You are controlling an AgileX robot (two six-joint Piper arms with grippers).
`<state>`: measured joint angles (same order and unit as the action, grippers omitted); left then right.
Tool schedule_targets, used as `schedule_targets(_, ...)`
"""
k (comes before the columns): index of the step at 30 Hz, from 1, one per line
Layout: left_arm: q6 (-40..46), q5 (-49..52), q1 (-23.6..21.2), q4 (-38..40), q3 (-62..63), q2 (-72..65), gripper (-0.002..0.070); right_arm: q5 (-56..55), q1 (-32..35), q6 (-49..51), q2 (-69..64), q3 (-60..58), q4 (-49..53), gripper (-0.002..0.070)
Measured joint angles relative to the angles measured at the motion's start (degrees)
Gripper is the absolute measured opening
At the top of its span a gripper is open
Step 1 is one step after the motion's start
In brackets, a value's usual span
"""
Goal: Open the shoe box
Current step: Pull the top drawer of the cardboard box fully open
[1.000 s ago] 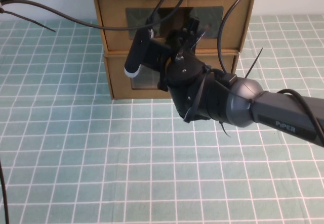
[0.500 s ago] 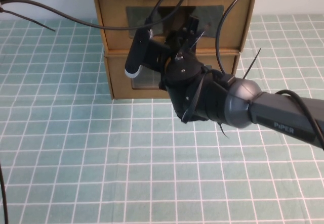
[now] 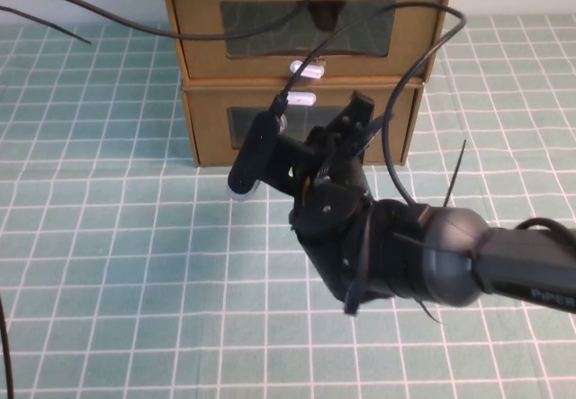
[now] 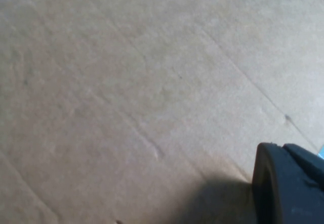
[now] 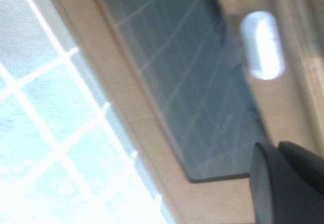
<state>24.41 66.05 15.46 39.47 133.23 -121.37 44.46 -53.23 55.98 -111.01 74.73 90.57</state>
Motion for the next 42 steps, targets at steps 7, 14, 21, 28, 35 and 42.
schedule_targets(7,0.0,0.0,-0.1,0.6,0.0,0.0,-0.0006,0.2,1.7,-2.6,-0.1,1.1,3.3,0.0033)
schedule_targets(14,0.1,0.1,-0.1,0.6,0.0,0.0,-0.0006,-1.5,5.0,-6.4,-2.4,7.7,3.6,0.0214)
schedule_targets(21,0.2,0.1,-0.1,0.7,0.0,0.0,-0.0006,-6.5,5.7,-8.8,-4.4,10.9,3.8,0.0247)
schedule_targets(28,0.2,0.1,-0.1,0.8,0.0,0.0,-0.0006,-9.4,7.7,-8.9,-5.6,13.0,3.9,0.0247)
schedule_targets(35,0.2,0.1,-0.1,0.8,0.0,0.0,-0.0006,-12.0,8.9,-8.2,-5.8,13.6,4.1,0.0243)
schedule_targets(42,0.2,0.1,-0.1,0.5,0.0,0.0,-0.0006,-12.4,9.2,-8.1,-6.7,14.1,4.5,0.022)
